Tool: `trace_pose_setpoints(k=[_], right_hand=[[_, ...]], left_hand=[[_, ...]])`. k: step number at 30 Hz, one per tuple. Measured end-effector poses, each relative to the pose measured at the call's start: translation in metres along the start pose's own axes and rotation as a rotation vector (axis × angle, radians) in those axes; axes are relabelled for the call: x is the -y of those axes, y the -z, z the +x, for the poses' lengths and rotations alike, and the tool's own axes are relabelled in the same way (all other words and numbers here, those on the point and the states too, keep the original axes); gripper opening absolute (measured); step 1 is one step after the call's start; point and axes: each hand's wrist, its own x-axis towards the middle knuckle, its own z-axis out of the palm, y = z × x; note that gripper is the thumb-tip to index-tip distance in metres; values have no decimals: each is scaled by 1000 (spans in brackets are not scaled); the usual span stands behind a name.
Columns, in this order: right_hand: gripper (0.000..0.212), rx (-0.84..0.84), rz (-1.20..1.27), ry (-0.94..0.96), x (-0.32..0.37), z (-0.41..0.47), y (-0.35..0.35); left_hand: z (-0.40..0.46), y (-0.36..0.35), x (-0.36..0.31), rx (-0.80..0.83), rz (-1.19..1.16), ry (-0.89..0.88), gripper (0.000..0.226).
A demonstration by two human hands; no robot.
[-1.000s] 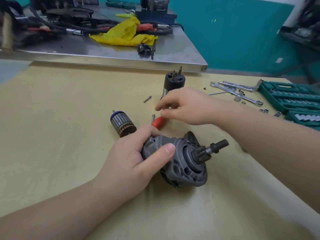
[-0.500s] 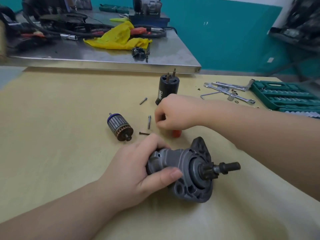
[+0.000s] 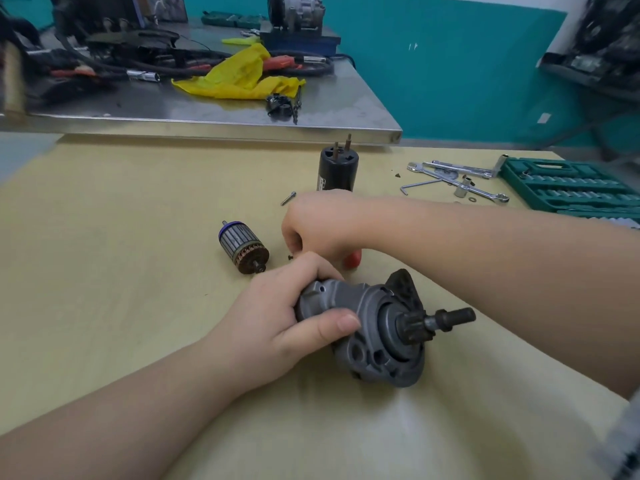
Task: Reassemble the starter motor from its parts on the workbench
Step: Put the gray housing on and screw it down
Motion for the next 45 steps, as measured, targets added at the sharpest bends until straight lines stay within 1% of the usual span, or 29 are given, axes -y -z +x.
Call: trace_pose_setpoints(k=[2, 3, 5, 7, 9, 12, 16, 19, 22, 23, 25, 26, 27, 30, 31, 35, 38, 41, 45], right_hand=[[13, -47, 136, -9, -9, -10, 4], [15, -92, 236, -16, -15, -16, 7], [21, -187, 463, -32, -25, -31, 10], [29, -240, 675, -12, -28, -50, 12], [37, -311, 815, 34, -26, -68, 17], [30, -409, 970, 105, -17, -87, 28], [16, -487, 1097, 175, -5, -102, 25], [14, -536, 1058, 179, 0, -108, 16], [10, -567, 925, 185, 0, -110, 12], [8, -573, 852, 188, 0, -110, 12], [5, -585, 744, 192, 2, -110, 13], [5, -590, 716, 188, 3, -110, 13], [4, -593, 701, 179, 3, -110, 13], [4, -598, 674, 152, 4, -111, 13], [5, -600, 660, 147, 5, -112, 14], [6, -586, 605, 154, 8, -113, 16], [9, -557, 543, 167, 11, -114, 17], [15, -525, 551, 182, 12, -115, 19], [17, -491, 495, 206, 13, -114, 21]], left_hand=[[3, 3, 3, -29, -40, 34, 36], [4, 4, 5, -41, -59, 52, 34], [5, 8, 9, -57, -99, 85, 33], [7, 11, 12, -68, -113, 110, 32], [11, 12, 15, -81, -129, 153, 35], [16, 14, 17, -127, -183, 231, 38], [16, 14, 15, -147, -252, 256, 41], [13, 14, 15, -122, -266, 240, 43], [10, 15, 14, -124, -308, 248, 61], [9, 14, 14, -136, -308, 247, 59], [10, 14, 14, -150, -302, 242, 44], [10, 13, 15, -152, -302, 241, 40], [10, 13, 15, -151, -304, 239, 41], [9, 13, 13, -168, -311, 227, 58], [9, 13, 13, -169, -317, 220, 59], [9, 12, 15, -153, -298, 193, 54], [8, 12, 17, -135, -294, 177, 43], [7, 12, 17, -124, -275, 157, 49], [8, 11, 19, -113, -258, 155, 42]])
